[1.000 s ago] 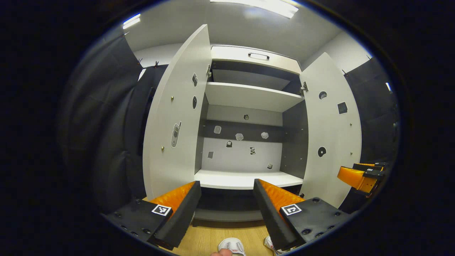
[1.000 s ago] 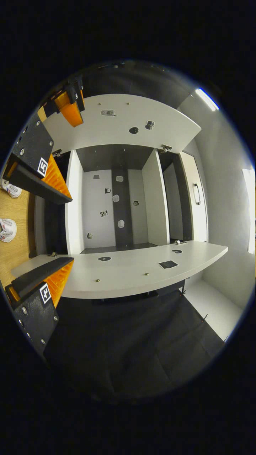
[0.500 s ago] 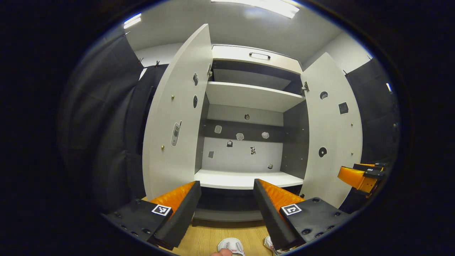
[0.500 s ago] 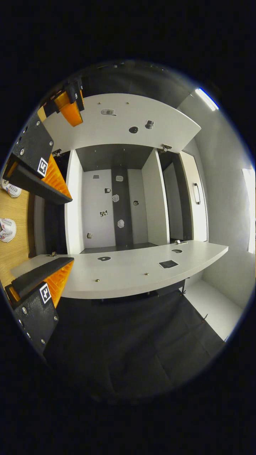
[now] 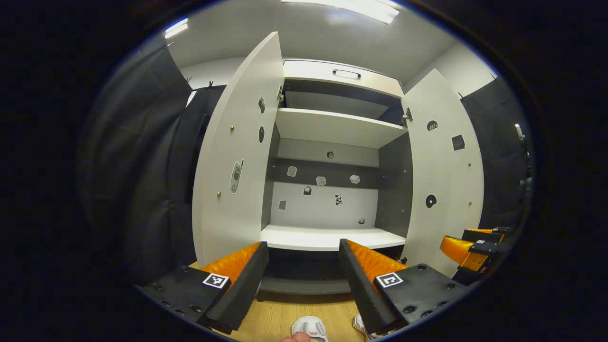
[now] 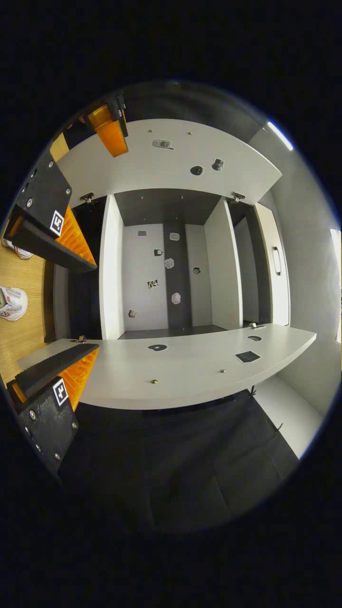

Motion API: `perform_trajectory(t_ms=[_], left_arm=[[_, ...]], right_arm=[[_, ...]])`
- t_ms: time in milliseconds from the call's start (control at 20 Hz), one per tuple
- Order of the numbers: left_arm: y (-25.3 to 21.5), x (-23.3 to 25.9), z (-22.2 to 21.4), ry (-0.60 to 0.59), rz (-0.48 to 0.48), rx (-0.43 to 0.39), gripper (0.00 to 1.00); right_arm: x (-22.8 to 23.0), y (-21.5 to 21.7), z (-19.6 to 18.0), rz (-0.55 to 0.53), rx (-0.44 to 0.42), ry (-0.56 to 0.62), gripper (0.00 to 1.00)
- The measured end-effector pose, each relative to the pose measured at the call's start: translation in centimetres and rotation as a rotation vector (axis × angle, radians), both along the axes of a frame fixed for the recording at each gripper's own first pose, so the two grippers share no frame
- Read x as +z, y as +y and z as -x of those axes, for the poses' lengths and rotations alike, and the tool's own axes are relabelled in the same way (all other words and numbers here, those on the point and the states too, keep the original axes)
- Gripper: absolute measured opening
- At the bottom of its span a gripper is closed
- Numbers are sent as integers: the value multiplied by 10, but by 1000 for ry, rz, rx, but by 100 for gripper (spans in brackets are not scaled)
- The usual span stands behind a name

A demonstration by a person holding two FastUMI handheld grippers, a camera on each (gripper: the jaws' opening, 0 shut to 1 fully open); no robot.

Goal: Grab one shoe with the right hand and put it into the shoe cabinet, grab the other shoe with the left hand and put it into the shoe cabinet; then close the right door with the right hand and the left door with the left hand.

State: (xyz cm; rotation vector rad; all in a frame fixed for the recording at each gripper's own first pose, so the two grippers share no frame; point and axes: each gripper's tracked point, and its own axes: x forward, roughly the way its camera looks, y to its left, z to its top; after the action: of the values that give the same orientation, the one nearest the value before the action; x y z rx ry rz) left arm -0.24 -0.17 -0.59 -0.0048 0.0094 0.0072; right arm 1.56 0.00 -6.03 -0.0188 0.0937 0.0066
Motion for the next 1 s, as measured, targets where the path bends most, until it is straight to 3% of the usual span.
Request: perform_trajectory(t_ms=[300, 650, 800, 1000], left_arm=[[0, -1, 4, 5, 6, 3, 96], [-1, -3, 4, 12, 12, -3, 96], [0, -4, 5, 12, 20, -3, 96], [2, -6, 5, 11, 21, 0, 96]], right_arm=[[-124, -18, 1, 70, -27, 207, 93], [-256, -33, 33, 94, -34, 492, 93], [-295, -33, 58, 112, -7, 612, 94], [-322, -43, 69, 197, -5, 670, 93]])
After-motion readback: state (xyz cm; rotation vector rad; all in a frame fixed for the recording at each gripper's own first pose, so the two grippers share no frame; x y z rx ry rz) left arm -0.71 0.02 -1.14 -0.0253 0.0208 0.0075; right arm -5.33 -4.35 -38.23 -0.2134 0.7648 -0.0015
